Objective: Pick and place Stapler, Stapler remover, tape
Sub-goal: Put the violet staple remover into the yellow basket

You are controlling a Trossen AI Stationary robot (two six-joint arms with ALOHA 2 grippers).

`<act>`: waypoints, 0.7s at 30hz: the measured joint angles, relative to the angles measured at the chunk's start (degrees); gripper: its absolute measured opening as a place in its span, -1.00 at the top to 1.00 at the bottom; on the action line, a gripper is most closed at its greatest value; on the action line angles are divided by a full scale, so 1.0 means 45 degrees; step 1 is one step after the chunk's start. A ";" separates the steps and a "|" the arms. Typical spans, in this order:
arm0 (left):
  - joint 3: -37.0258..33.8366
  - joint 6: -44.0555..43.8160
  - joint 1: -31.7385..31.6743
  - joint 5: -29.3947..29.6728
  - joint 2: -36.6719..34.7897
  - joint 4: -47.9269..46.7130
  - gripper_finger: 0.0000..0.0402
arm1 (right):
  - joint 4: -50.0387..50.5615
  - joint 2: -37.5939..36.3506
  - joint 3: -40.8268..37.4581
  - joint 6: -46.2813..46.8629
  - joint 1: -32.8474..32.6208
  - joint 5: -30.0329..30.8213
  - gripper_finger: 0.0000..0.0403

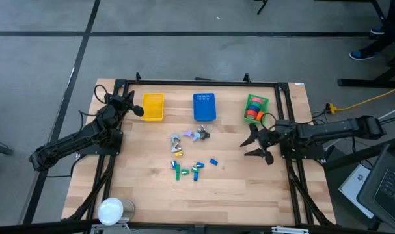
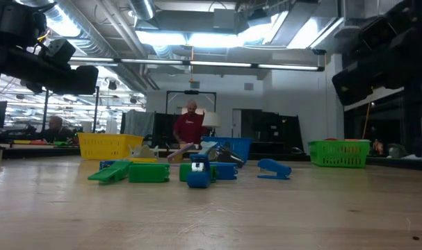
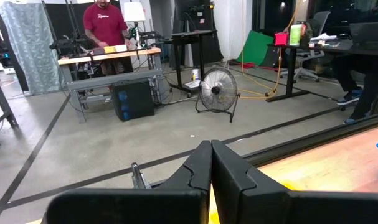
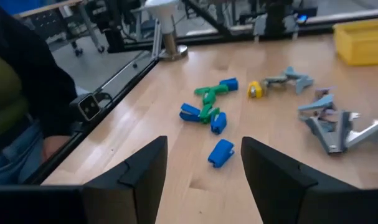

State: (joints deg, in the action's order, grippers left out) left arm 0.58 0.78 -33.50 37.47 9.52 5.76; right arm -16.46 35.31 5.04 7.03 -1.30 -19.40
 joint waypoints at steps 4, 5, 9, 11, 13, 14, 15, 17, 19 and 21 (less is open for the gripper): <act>-0.0002 0.0001 0.0000 -0.0001 -0.0004 0.0004 0.99 | -0.0016 -0.1124 -0.0615 -0.0175 0.0000 0.0082 -0.04; -0.0002 0.0002 0.0002 -0.0002 -0.0002 0.0004 0.99 | -0.0033 -0.1416 -0.0785 -0.0226 0.0000 0.0077 -0.04; -0.0004 -0.0001 0.0000 0.0000 -0.0005 0.0004 0.99 | 0.0244 -0.2417 -0.1040 -0.0261 0.0000 0.0072 -0.04; -0.0004 -0.0001 0.0005 -0.0004 -0.0005 0.0004 0.99 | 0.0258 -0.2762 -0.1040 -0.0330 0.0000 0.0072 -0.04; -0.0004 0.0001 0.0000 -0.0003 -0.0005 0.0004 0.99 | 0.0330 -0.3027 -0.1040 -0.0330 0.0000 0.0076 -0.04; 0.0000 0.0000 0.0003 -0.0002 -0.0005 -0.0001 0.99 | 0.0359 -0.3149 -0.1040 -0.0325 0.0000 0.0154 -0.04; -0.0002 0.0002 0.0002 -0.0002 -0.0005 0.0004 0.99 | 0.0375 -0.3267 -0.1040 -0.0281 0.0000 0.0374 -0.04; 0.0001 0.0003 0.0000 -0.0002 -0.0005 0.0001 0.99 | 0.0443 -0.3522 -0.1040 -0.0094 0.0000 0.1027 -0.04; -0.0002 -0.0001 0.0000 -0.0002 -0.0005 0.0004 0.99 | 0.0737 -0.3813 -0.1040 0.0015 0.0000 0.1586 -0.04; -0.0004 0.0000 0.0005 -0.0005 -0.0005 0.0004 0.99 | 0.1235 -0.4162 -0.1040 0.0061 0.0000 0.1846 -0.04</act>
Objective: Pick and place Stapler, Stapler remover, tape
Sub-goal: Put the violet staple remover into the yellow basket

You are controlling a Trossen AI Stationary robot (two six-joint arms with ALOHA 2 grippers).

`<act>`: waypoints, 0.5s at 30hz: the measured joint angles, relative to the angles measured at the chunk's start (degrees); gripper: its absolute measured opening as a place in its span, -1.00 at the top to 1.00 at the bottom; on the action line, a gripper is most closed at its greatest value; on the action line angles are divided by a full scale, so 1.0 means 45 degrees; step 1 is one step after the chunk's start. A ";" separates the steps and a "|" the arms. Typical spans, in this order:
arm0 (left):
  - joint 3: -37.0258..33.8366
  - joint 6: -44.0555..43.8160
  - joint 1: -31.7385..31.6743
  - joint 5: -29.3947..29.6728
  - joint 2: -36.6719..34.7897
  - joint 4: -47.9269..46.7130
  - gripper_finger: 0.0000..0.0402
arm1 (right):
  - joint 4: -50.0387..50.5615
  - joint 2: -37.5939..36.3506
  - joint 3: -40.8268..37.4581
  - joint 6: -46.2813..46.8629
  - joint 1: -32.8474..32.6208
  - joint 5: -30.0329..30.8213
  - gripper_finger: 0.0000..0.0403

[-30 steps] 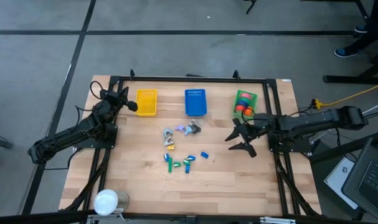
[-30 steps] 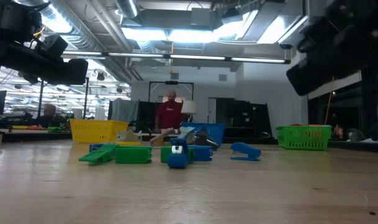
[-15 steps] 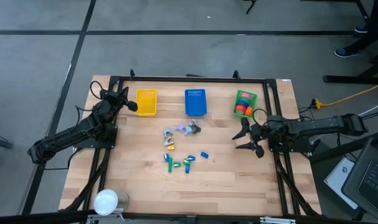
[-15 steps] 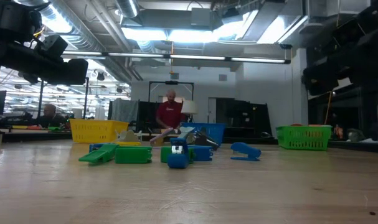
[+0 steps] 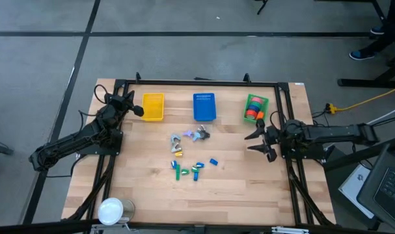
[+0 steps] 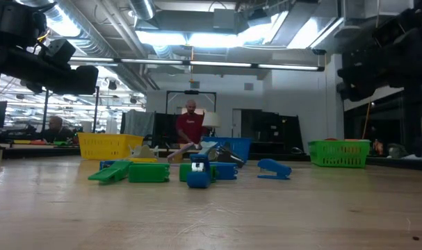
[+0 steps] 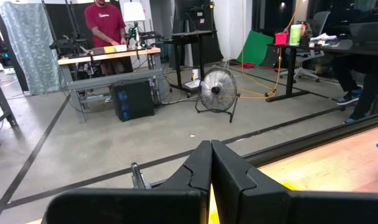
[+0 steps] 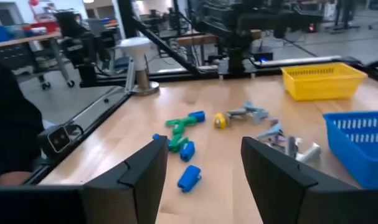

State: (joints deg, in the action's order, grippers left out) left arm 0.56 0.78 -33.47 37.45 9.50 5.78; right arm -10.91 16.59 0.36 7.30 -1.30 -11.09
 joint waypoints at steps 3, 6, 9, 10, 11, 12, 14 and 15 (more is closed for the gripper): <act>0.0004 0.0002 -0.0005 0.0003 0.0000 0.0001 0.99 | 0.0454 -0.0625 0.0000 0.0250 0.0000 0.0236 -0.04; -0.0001 -0.0001 0.0000 0.0005 0.0000 -0.0002 0.99 | 0.1087 -0.1312 0.0000 0.0252 0.0000 0.0232 -0.04; 0.0000 0.0003 -0.0004 0.0000 0.0000 0.0001 0.99 | 0.1788 -0.2032 0.0000 0.0245 0.0000 0.0250 -0.04; 0.0002 0.0003 0.0000 0.0003 0.0000 -0.0002 0.99 | 0.1857 -0.2216 0.0000 0.0241 0.0000 0.0367 -0.04; 0.0000 0.0003 -0.0005 0.0002 0.0000 -0.0003 0.99 | 0.1843 -0.2386 0.0000 0.0225 0.0000 0.0532 -0.04; 0.0002 0.0002 -0.0002 0.0005 0.0000 -0.0002 0.99 | 0.1848 -0.2536 0.0000 0.0144 0.0000 0.0771 -0.04; 0.0003 0.0003 -0.0005 0.0005 0.0000 -0.0003 0.99 | 0.1992 -0.2745 0.0000 -0.0043 0.0000 0.1430 -0.04; 0.0004 -0.0001 0.0000 0.0000 0.0000 0.0001 0.99 | 0.2056 -0.2817 0.0000 -0.0054 0.0000 0.1865 -0.04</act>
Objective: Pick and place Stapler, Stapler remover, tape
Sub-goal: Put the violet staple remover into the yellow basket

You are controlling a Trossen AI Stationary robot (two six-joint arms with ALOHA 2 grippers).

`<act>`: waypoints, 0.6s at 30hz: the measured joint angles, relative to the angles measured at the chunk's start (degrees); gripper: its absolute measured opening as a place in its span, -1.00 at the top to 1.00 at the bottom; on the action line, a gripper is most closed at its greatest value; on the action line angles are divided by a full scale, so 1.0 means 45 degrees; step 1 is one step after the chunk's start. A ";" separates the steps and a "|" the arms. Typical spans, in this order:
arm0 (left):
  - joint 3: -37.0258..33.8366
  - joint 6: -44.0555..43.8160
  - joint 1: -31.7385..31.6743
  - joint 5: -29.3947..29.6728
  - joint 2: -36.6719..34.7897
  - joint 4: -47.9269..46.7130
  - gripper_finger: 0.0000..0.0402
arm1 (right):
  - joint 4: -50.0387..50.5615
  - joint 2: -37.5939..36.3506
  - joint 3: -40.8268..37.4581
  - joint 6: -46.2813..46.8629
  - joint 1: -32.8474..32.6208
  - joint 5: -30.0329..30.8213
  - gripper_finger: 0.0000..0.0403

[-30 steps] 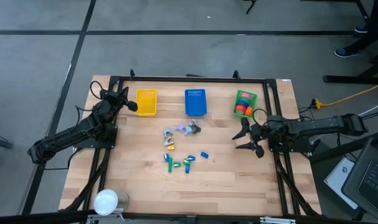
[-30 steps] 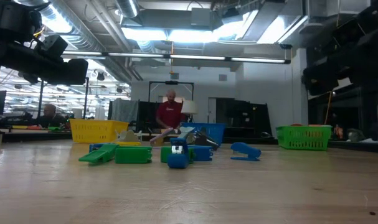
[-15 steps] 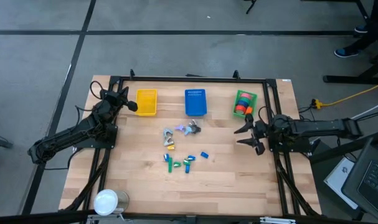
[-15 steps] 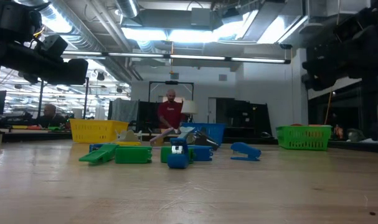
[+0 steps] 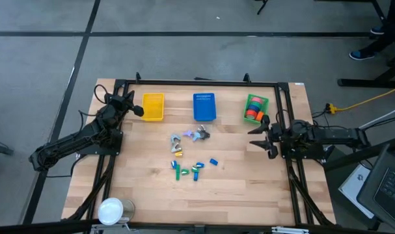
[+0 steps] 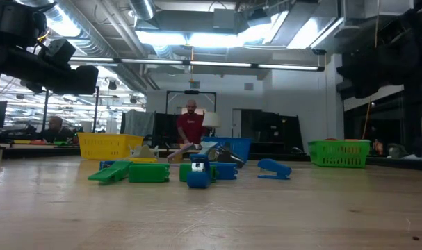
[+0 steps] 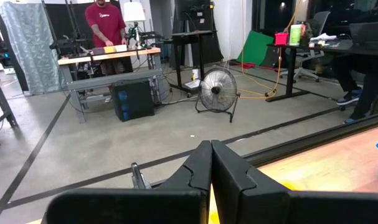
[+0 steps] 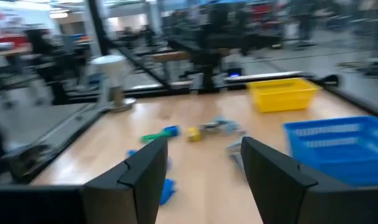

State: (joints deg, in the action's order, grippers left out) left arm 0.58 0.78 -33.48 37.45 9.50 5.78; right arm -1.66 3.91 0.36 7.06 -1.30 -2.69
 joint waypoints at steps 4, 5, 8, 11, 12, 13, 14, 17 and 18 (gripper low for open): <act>-0.0003 0.0003 -0.0003 0.0000 0.0000 -0.0003 0.99 | -0.0008 -0.0055 0.0000 -0.0251 0.0010 0.0704 -0.04; -0.0003 0.0001 -0.0002 0.0001 0.0000 0.0000 0.99 | -0.0008 -0.0055 0.0000 -0.0295 0.0010 0.0746 -0.04; -0.0004 0.0000 -0.0003 0.0000 0.0000 0.0000 0.99 | -0.0013 -0.0055 0.0000 -0.0349 0.0011 0.0845 -0.04; 0.0000 0.0000 0.0000 0.0004 0.0000 -0.0005 0.99 | -0.0013 -0.0051 0.0000 -0.0381 0.0010 0.0837 -0.04; -0.0001 0.0001 -0.0001 0.0005 0.0000 -0.0004 0.99 | -0.0013 -0.0051 0.0000 -0.0328 0.0010 0.0834 -0.04; -0.0004 0.0001 -0.0002 0.0003 0.0000 0.0000 0.99 | -0.0013 -0.0051 0.0000 -0.0323 0.0010 0.0834 -0.04; -0.0003 0.0002 -0.0003 0.0002 0.0000 -0.0001 0.99 | -0.0013 -0.0051 0.0000 -0.0333 0.0010 0.0834 -0.05; 0.0000 0.0000 -0.0004 0.0001 0.0000 -0.0005 0.99 | -0.0013 -0.0051 0.0000 -0.0334 0.0010 0.0834 -0.05; -0.0004 0.0000 -0.0004 0.0005 0.0000 -0.0005 0.99 | -0.0013 -0.0051 0.0002 -0.0332 0.0010 0.0832 -0.05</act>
